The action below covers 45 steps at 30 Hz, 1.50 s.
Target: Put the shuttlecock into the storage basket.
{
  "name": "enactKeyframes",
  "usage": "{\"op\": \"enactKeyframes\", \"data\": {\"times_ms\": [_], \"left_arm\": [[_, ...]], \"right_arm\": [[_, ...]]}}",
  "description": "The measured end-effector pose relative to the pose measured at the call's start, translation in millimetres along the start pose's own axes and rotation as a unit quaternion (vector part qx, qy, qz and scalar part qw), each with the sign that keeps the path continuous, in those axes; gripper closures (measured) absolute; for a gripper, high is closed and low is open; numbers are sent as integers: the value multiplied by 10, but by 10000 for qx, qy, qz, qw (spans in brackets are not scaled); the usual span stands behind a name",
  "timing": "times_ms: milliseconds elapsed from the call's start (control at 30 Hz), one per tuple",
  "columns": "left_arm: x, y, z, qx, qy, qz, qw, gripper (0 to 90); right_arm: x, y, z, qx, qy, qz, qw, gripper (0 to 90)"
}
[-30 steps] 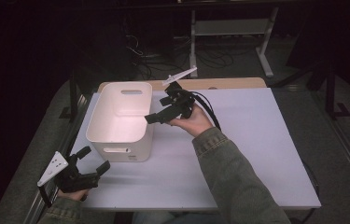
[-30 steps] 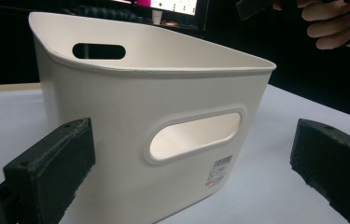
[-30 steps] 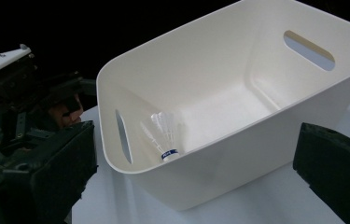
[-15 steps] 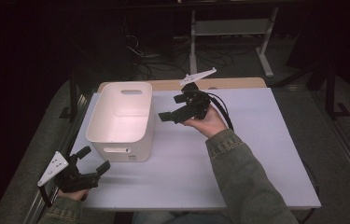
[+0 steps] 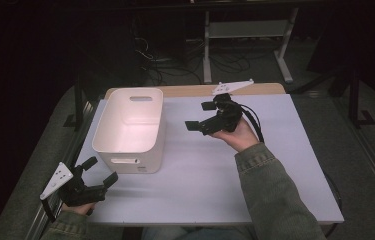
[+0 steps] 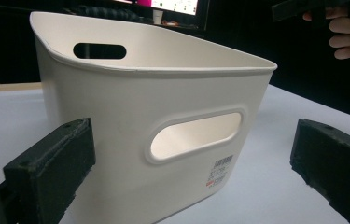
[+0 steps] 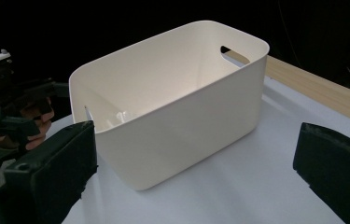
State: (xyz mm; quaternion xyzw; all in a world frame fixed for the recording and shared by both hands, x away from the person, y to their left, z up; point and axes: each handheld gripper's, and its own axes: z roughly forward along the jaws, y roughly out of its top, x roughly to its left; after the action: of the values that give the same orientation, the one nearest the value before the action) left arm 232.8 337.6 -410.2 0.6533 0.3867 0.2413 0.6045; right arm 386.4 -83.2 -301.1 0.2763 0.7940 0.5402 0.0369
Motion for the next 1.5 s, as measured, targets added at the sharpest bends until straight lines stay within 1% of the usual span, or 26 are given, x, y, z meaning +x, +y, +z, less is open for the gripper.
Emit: {"op": "enactKeyframes", "data": {"times_ms": [133,367,600,667,833,867,1067,1100,1167,1300,1333,1367,1433,1500], "left_arm": [[-3,1,-5,12,14,-8,10000,0],[-5,1,-5,8,26,-9,10000,0],[-6,2,-5,12,27,-5,10000,0],[-8,3,-4,5,18,2,10000,0],[-1,0,-4,13,37,-6,10000,0],[-3,-3,2,-25,33,-50,10000,0],[7,-4,-3,-23,37,-31,10000,0],[16,-2,-9,17,45,22,10000,0],[11,-3,-7,4,40,4,10000,0],[5,-2,-6,5,36,4,10000,0],[4,-4,-2,-19,28,-25,10000,0],[7,-3,0,-23,35,-17,10000,0],[11,-2,-2,-11,40,8,10000,0],[3,-2,3,-20,40,-17,10000,0]], "right_arm": [[-24,-73,-85,-84,35,70,9999,0],[-75,-183,-204,-149,-29,122,9998,0],[-117,-271,-301,-190,-124,164,9996,0],[-126,-306,-322,-193,-175,137,9996,0],[-157,-410,-370,-153,-262,209,9993,0],[-163,-429,-380,-152,-273,219,9993,0],[-173,-546,-438,-181,-371,247,9988,0],[-176,-567,-452,-195,-401,231,9987,0],[-178,-603,-476,-215,-422,264,9985,0],[-194,-682,-542,-288,-442,255,9983,0],[-194,-694,-558,-304,-456,271,9981,0],[-200,-714,-576,-362,-442,269,9980,0],[-204,-743,-606,-395,-430,288,9979,0],[-205,-767,-630,-436,-455,279,9976,0]]}}
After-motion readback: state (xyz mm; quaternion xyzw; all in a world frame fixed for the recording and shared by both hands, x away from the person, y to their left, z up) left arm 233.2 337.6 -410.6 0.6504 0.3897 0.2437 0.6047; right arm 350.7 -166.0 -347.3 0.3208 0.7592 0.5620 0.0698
